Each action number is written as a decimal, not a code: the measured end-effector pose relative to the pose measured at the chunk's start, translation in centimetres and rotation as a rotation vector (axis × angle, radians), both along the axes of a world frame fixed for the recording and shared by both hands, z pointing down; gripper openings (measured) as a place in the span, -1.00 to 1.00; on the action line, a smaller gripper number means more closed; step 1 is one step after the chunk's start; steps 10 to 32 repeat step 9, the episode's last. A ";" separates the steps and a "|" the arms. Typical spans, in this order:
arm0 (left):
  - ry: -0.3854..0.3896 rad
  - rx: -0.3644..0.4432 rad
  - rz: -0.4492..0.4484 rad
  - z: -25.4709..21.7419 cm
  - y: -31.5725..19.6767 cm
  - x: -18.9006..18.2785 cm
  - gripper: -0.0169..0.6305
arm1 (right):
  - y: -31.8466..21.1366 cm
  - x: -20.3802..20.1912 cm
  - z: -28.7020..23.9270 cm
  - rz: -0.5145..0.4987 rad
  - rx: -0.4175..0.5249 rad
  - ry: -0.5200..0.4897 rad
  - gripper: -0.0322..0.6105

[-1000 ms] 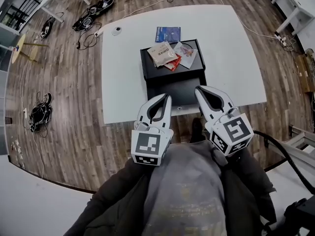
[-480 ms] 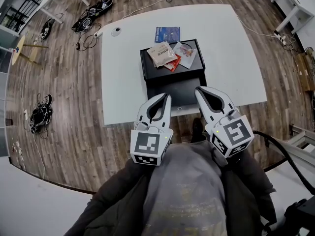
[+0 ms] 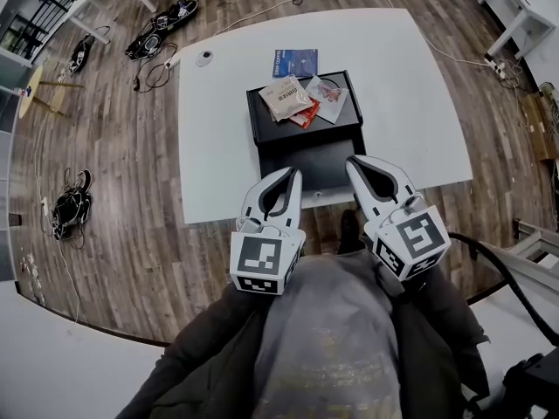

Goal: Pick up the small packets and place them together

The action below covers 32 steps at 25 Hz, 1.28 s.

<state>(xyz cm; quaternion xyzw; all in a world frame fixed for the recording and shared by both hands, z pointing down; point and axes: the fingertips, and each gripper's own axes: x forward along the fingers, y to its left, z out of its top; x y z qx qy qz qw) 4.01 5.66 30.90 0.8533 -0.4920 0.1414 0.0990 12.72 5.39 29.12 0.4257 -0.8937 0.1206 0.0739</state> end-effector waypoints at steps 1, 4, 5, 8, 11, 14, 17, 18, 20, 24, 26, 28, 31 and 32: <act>-0.002 0.000 0.001 0.1 0.0 0.0 -0.94 | 0.0 0.0 0.1 0.000 -0.001 0.000 -0.89; -0.002 -0.002 0.004 0.3 -0.1 0.0 -0.94 | -0.1 0.0 0.2 0.000 -0.002 -0.001 -0.89; 0.000 -0.005 0.004 0.3 -0.1 0.0 -0.94 | -0.1 0.0 0.2 0.000 -0.002 -0.002 -0.89; -0.002 -0.005 0.005 0.3 -0.1 -0.1 -0.94 | -0.1 -0.1 0.1 -0.001 -0.001 -0.003 -0.89; -0.004 -0.004 0.006 0.3 -0.1 -0.1 -0.94 | -0.1 -0.2 0.1 -0.001 -0.001 -0.003 -0.89; -0.004 -0.004 0.006 0.3 -0.1 -0.1 -0.94 | -0.1 -0.2 0.1 -0.001 -0.001 -0.003 -0.89; -0.004 -0.004 0.006 0.3 -0.1 -0.1 -0.94 | -0.1 -0.2 0.1 -0.001 -0.001 -0.003 -0.89; -0.004 -0.004 0.006 0.3 -0.1 -0.1 -0.94 | -0.1 -0.2 0.1 -0.001 -0.001 -0.003 -0.89; -0.004 -0.004 0.006 0.3 -0.1 -0.1 -0.94 | -0.1 -0.2 0.1 -0.001 -0.001 -0.003 -0.89; -0.004 -0.004 0.006 0.3 -0.1 -0.1 -0.94 | -0.1 -0.2 0.1 -0.001 -0.001 -0.003 -0.89; -0.004 -0.004 0.006 0.3 -0.1 -0.1 -0.94 | -0.1 -0.2 0.1 -0.001 -0.001 -0.003 -0.89; -0.004 -0.004 0.006 0.3 -0.1 -0.1 -0.94 | -0.1 -0.2 0.1 -0.001 -0.001 -0.003 -0.89; -0.004 -0.004 0.006 0.3 -0.1 -0.1 -0.94 | -0.1 -0.2 0.1 -0.001 -0.001 -0.003 -0.89; -0.004 -0.004 0.006 0.3 -0.1 -0.1 -0.94 | -0.1 -0.2 0.1 -0.001 -0.001 -0.003 -0.89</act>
